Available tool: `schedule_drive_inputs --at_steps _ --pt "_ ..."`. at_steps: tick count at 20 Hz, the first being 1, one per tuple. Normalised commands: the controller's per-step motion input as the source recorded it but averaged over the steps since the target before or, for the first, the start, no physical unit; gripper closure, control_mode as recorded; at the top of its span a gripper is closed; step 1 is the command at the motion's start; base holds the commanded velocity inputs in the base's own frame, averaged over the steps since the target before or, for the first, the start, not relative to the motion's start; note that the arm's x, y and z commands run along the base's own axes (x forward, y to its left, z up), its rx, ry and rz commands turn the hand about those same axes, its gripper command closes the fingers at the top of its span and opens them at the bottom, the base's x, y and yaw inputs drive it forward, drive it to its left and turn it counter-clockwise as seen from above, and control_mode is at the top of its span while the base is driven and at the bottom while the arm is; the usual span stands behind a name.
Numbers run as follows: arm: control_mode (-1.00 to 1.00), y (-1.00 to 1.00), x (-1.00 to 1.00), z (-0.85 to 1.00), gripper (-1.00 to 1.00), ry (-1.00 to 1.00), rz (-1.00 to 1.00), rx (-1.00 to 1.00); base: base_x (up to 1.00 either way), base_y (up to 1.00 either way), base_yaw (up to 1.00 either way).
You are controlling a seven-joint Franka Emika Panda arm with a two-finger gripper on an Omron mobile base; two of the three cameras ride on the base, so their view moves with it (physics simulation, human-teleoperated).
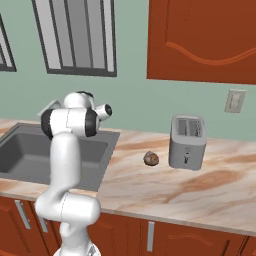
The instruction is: Turn on the sink faucet. Then move the lemon wedge from the counter to the sink. Turn off the sink. Move the vegetable from the sink to the pot next to the stove. Finally move the pot to the front left burner.
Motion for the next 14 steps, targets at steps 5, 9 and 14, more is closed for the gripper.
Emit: schedule_drive_inputs --at_steps 5,9,14 --pt "-1.00 0.00 -0.69 0.15 -1.00 -0.08 0.00 0.00 0.00 0.00 0.00" --pt "-1.00 0.00 -0.72 0.22 -1.00 -0.11 0.00 0.00 0.00 0.00 0.00" --pt "-1.00 0.00 -0.71 0.32 -1.00 -0.14 0.00 0.00 0.00 0.00 0.00"
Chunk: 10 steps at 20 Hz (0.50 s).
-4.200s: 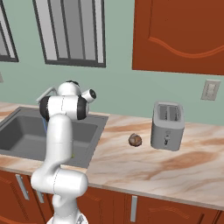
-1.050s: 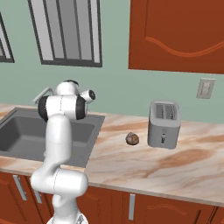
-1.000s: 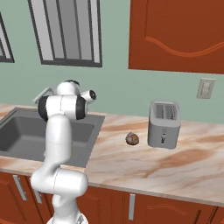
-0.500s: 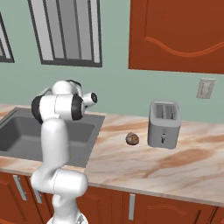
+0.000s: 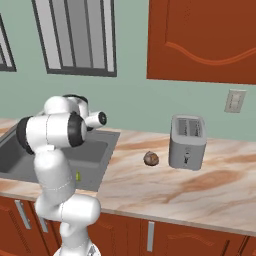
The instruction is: Turn on the sink faucet. Then move the lemon wedge from the counter to the sink. Turn off the sink. Move the vegetable from the sink to the pot next to the stove. Finally move the pot to the front left burner.
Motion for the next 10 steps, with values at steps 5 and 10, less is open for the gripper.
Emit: schedule_drive_inputs --at_steps 5,10 --pt "-1.00 0.00 -0.68 0.34 -1.00 -0.14 0.00 0.00 0.00 0.00 0.00" --pt "-1.00 0.00 -0.64 0.38 -1.00 -0.05 -0.02 0.00 0.00 0.00 0.00"
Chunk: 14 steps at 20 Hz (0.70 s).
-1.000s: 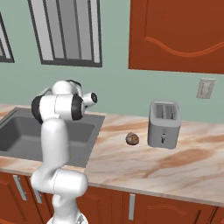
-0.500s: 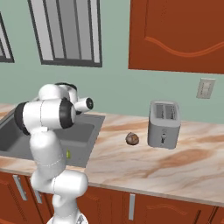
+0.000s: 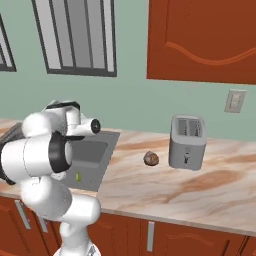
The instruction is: Turn on the sink faucet. Then move the lemon wedge from the counter to the sink. Turn off the sink. Move the vegetable from the sink to the pot next to the stove. Finally move the pot to the front left burner.
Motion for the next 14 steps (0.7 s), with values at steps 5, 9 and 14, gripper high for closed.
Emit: schedule_drive_inputs --at_steps 5,9,14 --pt "-1.00 0.00 -0.50 0.53 -1.00 0.00 -0.12 0.00 0.00 0.00 0.00" --pt "-1.00 -0.07 -0.26 0.61 -1.00 0.06 -0.18 0.00 0.00 0.00 0.00" --pt "-1.00 -0.15 -0.13 0.56 -1.00 0.18 -0.22 0.00 0.00 0.00 0.00"
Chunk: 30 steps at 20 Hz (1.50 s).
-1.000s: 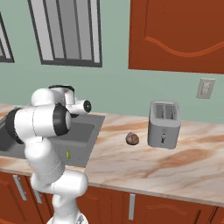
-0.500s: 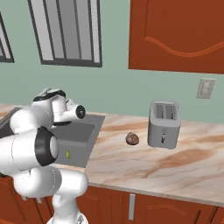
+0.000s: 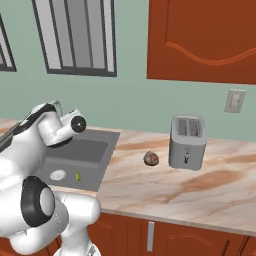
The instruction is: Turn on the sink faucet. Then move the lemon wedge from the counter to the sink. Turn off the sink. Move the vegetable from the sink to the pot next to the stove. Finally move the pot to the front left burner.
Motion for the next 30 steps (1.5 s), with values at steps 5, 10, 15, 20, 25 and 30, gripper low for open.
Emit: schedule_drive_inputs --at_steps 5,10,15,20,25,30 --pt "-1.00 -0.17 -0.14 0.41 -1.00 0.31 -0.25 0.00 0.00 0.00 0.00" --pt "-1.00 -0.15 -0.22 0.29 -1.00 0.36 -0.24 0.00 0.00 0.00 0.00" --pt "-1.00 -0.01 -0.22 0.03 -1.00 0.37 -0.24 0.00 0.00 0.00 0.00" --pt "-1.00 0.00 -0.15 -0.19 -1.00 0.34 -0.22 0.00 0.00 0.00 0.00" --pt "-1.00 -0.02 -0.12 -0.50 -1.00 0.18 -0.13 0.00 0.00 0.00 0.00" --pt "-1.00 0.00 0.02 -0.51 -1.00 0.06 -0.04 -0.06 0.00 0.00 0.00"
